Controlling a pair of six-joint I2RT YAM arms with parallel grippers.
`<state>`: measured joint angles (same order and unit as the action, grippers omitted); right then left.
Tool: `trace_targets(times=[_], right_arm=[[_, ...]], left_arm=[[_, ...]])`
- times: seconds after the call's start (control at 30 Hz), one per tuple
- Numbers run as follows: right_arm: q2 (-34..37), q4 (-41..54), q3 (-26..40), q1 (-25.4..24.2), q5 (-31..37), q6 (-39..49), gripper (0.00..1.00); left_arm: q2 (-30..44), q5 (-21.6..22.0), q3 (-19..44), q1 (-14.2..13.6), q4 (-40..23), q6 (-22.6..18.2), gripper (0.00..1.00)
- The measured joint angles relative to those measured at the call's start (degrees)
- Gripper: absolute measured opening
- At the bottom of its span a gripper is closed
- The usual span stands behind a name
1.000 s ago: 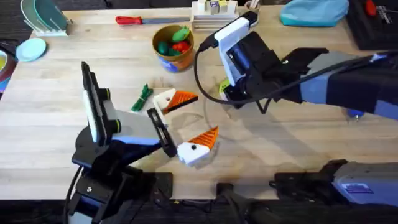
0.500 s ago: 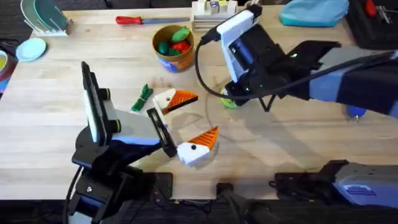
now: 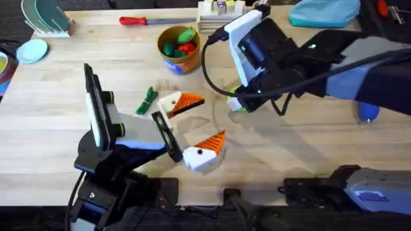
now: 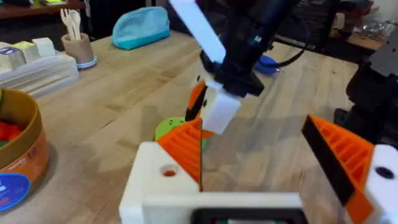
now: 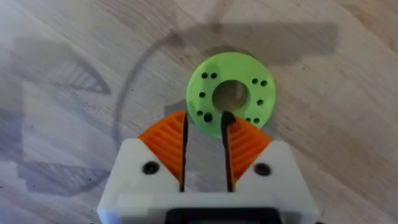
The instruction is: Pick up the gripper from the table and insert it into the empty holder that is missing its gripper. Then pick up a screw, insert it into the mounting hole, and use the screwdriver to tighten it. Finally, clean up the table by picking up the vegetable and placing it into the bucket.
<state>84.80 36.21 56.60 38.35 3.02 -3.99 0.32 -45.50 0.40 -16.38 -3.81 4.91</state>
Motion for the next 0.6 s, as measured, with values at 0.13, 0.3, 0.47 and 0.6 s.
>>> trace_targets(times=[0.13,0.3,0.47,0.6], right_arm=[[3.22,-0.01,-0.02,0.00,-0.73,-0.48,0.286],[5.23,-0.18,0.01,0.00,-0.95,-0.73,0.215],[5.21,-0.18,0.02,0.00,-0.95,-1.00,0.085],[5.21,-0.25,0.11,0.00,-0.95,-1.40,0.007]], left_arm=[[0.00,0.00,0.00,0.00,0.00,0.00,0.992],[-0.02,-0.01,0.00,0.00,0.01,0.00,0.992],[-0.02,-0.02,0.00,0.00,0.00,0.00,0.992],[0.00,-0.02,0.00,0.00,0.00,0.00,0.992]])
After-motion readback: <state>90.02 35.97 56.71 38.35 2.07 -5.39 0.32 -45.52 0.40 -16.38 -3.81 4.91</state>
